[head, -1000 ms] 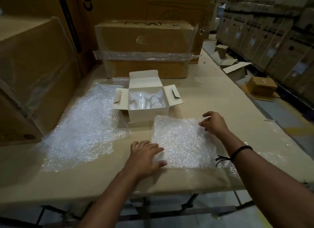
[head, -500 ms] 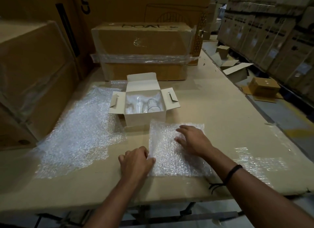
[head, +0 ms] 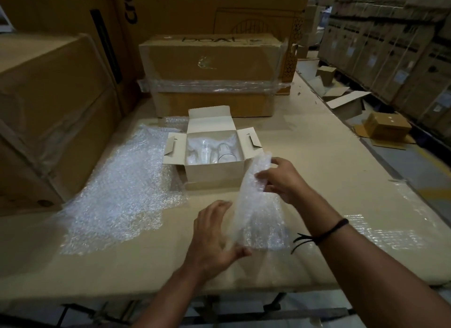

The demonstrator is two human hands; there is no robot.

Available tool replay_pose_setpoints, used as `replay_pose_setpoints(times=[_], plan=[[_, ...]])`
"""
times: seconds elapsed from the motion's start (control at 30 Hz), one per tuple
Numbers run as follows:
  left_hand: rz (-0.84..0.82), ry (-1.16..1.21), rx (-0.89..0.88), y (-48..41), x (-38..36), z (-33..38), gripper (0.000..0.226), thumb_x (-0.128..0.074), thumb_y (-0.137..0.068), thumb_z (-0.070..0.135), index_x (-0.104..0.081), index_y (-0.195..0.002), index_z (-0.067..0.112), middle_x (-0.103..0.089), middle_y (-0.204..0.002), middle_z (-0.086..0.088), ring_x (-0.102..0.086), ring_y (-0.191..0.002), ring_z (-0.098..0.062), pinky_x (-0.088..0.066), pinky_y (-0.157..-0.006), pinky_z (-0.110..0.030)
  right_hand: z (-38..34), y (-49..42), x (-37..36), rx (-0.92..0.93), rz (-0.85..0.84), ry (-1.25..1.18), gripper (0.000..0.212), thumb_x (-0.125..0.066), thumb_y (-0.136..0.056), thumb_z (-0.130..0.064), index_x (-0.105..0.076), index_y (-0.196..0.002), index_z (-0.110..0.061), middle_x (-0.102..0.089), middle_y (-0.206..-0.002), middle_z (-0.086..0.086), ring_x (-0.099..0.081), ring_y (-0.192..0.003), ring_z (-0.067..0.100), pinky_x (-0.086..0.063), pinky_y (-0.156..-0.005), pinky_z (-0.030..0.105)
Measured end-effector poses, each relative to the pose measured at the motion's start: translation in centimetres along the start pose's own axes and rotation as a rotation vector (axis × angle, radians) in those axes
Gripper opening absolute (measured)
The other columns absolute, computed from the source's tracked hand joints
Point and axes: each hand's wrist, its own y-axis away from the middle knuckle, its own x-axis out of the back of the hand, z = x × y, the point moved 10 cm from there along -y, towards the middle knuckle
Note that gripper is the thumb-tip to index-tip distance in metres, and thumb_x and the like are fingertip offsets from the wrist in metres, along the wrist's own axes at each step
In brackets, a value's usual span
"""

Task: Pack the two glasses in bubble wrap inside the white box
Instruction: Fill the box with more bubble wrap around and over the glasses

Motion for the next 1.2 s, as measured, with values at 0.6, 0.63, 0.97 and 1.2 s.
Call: replay_pose_setpoints(times=[0.6,0.63,0.97,1.2], plan=[[-0.188,-0.636,0.498,-2.4,-3.3,-3.4,0.066,-0.043,-0.074,0.084,-0.055,-0.110,0.030,-0.049,-0.116,0.002,-0.041,-0.109,-0.022,-0.030,-0.092,-0.038,3.6,-0.2,1.0,0.490,-0.200,1.548,0.045,-0.060,-0.088,-0.021,-0.056,-0.131,-0.034,-0.055,-0.136,-0.003,-0.050,-0.115,0.023,-0.040,-0.091,0.036],[-0.206,-0.614,0.504,-2.6,-3.6,-3.4,0.058,-0.048,-0.075,0.079,-0.055,-0.104,0.031,-0.049,-0.113,0.002,-0.041,-0.108,-0.022,-0.031,-0.091,-0.038,3.2,-0.2,0.8,0.500,-0.213,1.588,0.045,-0.058,-0.088,-0.016,-0.057,-0.130,-0.033,-0.056,-0.135,-0.004,-0.051,-0.114,0.022,-0.039,-0.090,0.036],[0.380,-0.415,0.058,-4.3,5.8,1.9,0.024,-0.072,-0.071,0.003,-0.061,-0.080,0.022,-0.063,-0.081,0.009,-0.059,-0.087,-0.019,-0.028,-0.080,-0.032,-4.5,2.3,-5.2,1.138,-0.221,1.425,0.086,-0.078,-0.072,-0.012,-0.037,-0.147,-0.021,-0.038,-0.154,0.002,-0.034,-0.141,0.028,-0.027,-0.112,0.041],[0.406,-0.505,-0.111,-1.7,8.8,0.9,0.021,-0.060,-0.069,-0.001,-0.062,-0.083,0.014,-0.069,-0.099,0.000,-0.061,-0.095,-0.021,-0.033,-0.087,-0.028,-4.2,4.1,-6.4,1.276,-0.198,1.156,0.025,-0.076,-0.069,-0.006,-0.068,-0.090,-0.015,-0.070,-0.085,0.004,-0.064,-0.077,0.031,-0.050,-0.073,0.038]])
